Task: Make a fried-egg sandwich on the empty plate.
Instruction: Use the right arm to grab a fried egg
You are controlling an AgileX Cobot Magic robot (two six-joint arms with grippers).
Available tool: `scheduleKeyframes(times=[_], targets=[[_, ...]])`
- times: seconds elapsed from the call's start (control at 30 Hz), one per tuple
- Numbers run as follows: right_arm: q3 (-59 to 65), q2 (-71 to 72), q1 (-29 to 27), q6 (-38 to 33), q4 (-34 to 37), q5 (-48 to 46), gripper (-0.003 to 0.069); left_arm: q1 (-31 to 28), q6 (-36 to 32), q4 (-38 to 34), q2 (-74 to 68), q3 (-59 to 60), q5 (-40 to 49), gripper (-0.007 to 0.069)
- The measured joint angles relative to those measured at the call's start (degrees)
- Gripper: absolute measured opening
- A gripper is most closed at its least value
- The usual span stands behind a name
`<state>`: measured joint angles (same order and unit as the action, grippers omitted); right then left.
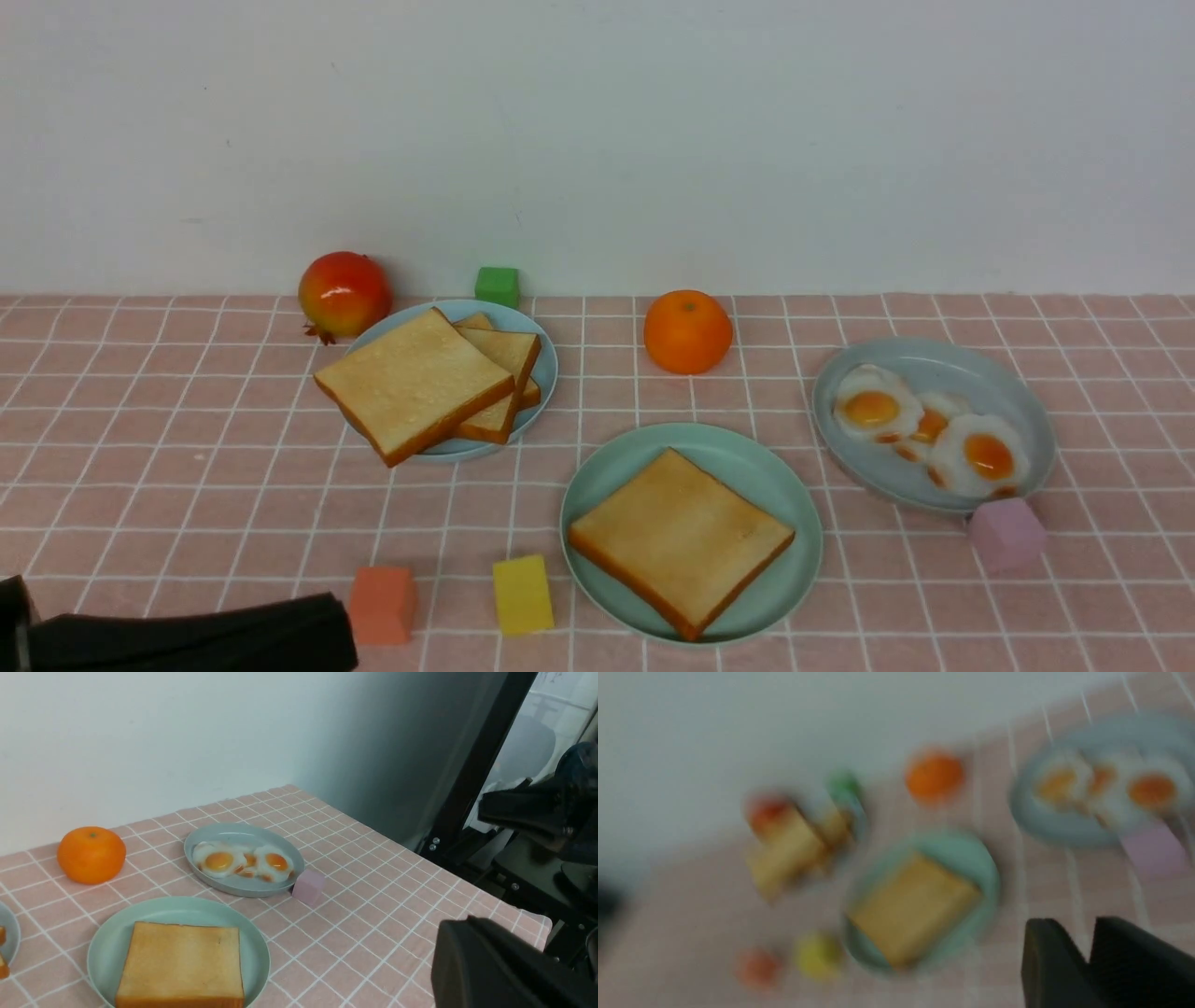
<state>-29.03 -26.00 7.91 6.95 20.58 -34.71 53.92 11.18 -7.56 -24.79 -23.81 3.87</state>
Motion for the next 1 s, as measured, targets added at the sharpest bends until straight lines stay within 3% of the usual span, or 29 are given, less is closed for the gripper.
scheduleKeyframes(times=[0.1, 0.2, 0.5, 0.73, 1.0], targets=[[-12.6, -17.8, 0.2, -2.9, -7.2, -14.9, 0.0144, 0.0, 0.0, 0.0, 0.0, 0.0, 0.0, 0.0013], [-20.4, -30.6, 0.4, -3.3, -11.8, -19.7, 0.0114, 0.0, 0.0, 0.0, 0.0, 0.0, 0.0, 0.0013], [-40.4, -58.4, 0.3, -4.1, -19.1, -20.8, 0.0090, 0.0, 0.0, 0.0, 0.0, 0.0, 0.2, 0.0013], [-50.9, -74.2, -2.8, -7.6, -20.6, -22.9, 0.0181, 0.0, 0.0, 0.0, 0.0, 0.0, 0.2, 0.0013], [-69.0, -92.5, -9.0, -22.1, -8.6, -30.1, 0.0409, 0.0, 0.0, 0.0, 0.0, 0.0, 0.2, 0.0013]])
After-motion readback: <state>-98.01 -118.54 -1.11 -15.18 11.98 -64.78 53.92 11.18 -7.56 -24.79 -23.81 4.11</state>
